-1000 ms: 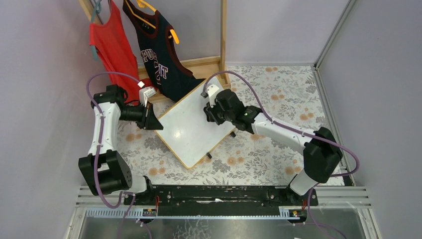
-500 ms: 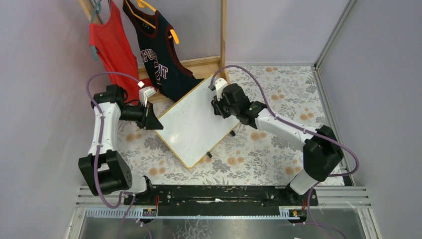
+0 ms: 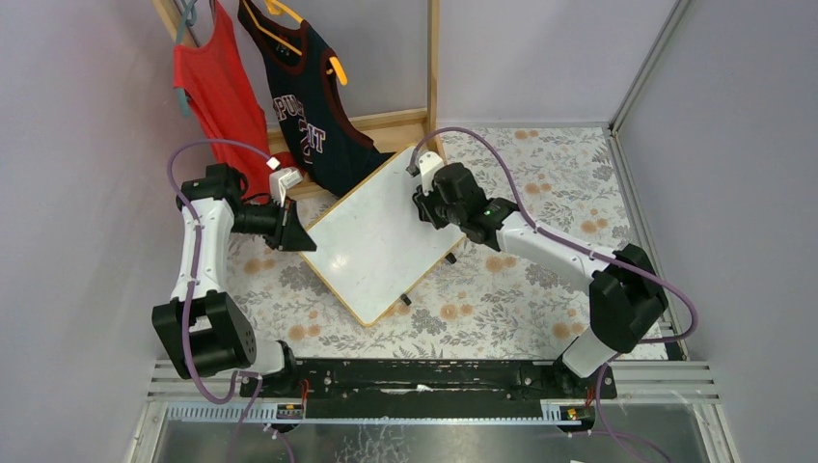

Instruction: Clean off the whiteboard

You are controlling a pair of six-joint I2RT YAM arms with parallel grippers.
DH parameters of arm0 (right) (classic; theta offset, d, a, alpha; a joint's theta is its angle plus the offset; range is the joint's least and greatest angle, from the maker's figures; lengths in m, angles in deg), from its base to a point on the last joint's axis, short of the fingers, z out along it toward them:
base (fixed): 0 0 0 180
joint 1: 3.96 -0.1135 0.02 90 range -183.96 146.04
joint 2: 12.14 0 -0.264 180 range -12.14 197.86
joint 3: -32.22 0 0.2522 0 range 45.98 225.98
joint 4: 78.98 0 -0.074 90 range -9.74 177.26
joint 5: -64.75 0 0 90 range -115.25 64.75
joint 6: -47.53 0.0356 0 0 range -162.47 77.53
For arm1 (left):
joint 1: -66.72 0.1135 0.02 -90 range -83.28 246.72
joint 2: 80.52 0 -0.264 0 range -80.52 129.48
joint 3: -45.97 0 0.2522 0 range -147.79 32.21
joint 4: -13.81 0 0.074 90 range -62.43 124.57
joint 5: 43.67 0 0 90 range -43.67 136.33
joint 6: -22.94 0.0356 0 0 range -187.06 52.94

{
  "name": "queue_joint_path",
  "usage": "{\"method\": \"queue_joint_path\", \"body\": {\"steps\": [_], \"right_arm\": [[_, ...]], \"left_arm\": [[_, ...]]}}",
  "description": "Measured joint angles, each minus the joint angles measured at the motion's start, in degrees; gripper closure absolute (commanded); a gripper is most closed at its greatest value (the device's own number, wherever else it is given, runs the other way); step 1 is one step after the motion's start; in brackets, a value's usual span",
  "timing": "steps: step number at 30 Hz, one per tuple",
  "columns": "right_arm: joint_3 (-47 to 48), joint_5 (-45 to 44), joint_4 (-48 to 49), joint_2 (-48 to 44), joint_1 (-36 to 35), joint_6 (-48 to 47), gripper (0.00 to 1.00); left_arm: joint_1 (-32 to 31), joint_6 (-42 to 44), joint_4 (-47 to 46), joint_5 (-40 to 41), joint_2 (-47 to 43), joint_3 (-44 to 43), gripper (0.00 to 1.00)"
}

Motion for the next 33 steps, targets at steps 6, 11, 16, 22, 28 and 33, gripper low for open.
{"method": "queue_joint_path", "body": {"steps": [6, 11, 16, 22, 28, 33], "right_arm": [[-0.85, 0.04, -0.11, -0.42, -4.44, 0.04, 1.0], [-1.2, -0.17, -0.13, -0.42, -5.42, 0.04, 1.0], [-1.2, 0.09, -0.26, -0.28, -2.78, 0.37, 1.0], [-1.95, -0.17, 0.07, -0.2, 2.08, 0.31, 1.0], [-3.41, -0.2, 1.31, -0.7, 2.71, -0.28, 1.0], [-3.87, 1.09, 1.42, -0.94, 2.62, -0.02, 1.0]], "left_arm": [[0.0, 0.0, -0.02, 0.11, 0.0, 0.0, 1.0], [0.0, -0.04, -0.04, 0.13, -0.02, 0.0, 1.0], [0.0, -0.13, -0.15, 0.11, -0.07, 0.0, 1.0], [-0.11, -0.24, -0.33, 0.11, -0.09, 0.0, 1.0], [-0.24, -0.39, -0.48, 0.09, -0.09, 0.0, 1.0], [-0.24, -0.44, -0.46, 0.11, -0.09, 0.0, 1.0]]}}
